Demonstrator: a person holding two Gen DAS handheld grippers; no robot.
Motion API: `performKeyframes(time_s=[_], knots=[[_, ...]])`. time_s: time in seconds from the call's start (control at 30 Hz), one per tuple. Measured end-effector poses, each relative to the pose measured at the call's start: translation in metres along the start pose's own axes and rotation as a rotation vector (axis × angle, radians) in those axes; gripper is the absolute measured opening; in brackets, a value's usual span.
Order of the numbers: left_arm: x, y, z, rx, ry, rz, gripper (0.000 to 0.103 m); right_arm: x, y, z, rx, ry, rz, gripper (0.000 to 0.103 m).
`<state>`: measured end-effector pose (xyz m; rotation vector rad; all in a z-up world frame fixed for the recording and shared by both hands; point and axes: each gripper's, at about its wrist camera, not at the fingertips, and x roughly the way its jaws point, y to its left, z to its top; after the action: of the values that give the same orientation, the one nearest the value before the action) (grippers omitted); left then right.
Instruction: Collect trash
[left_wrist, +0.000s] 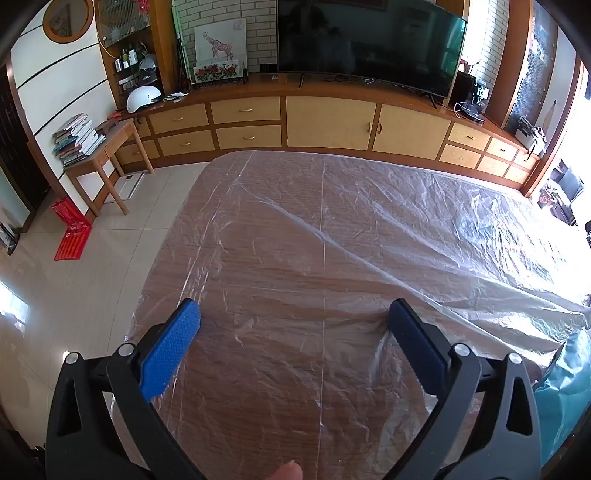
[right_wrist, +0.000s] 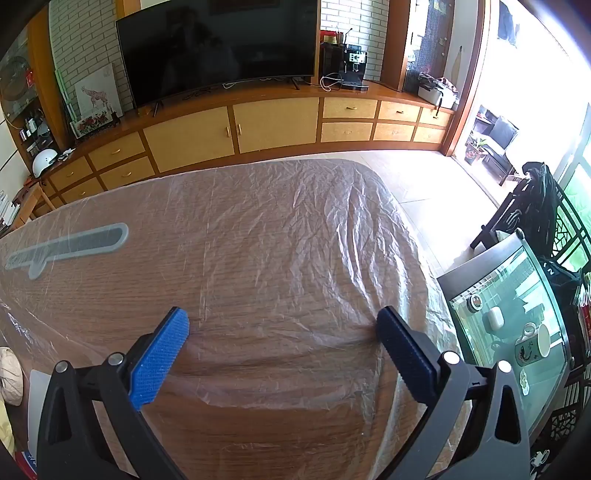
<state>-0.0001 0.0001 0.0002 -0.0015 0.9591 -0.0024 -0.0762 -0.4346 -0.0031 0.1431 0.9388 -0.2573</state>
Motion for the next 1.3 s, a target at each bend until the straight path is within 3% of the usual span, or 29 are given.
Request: performKeyframes(time_s=[1.3], knots=[[0.0005, 0.0001, -0.0008, 0.000, 0.001, 0.001, 0.102, 0.0005, -0.0010, -0.0004, -0.002, 0.002, -0.003, 0.099]])
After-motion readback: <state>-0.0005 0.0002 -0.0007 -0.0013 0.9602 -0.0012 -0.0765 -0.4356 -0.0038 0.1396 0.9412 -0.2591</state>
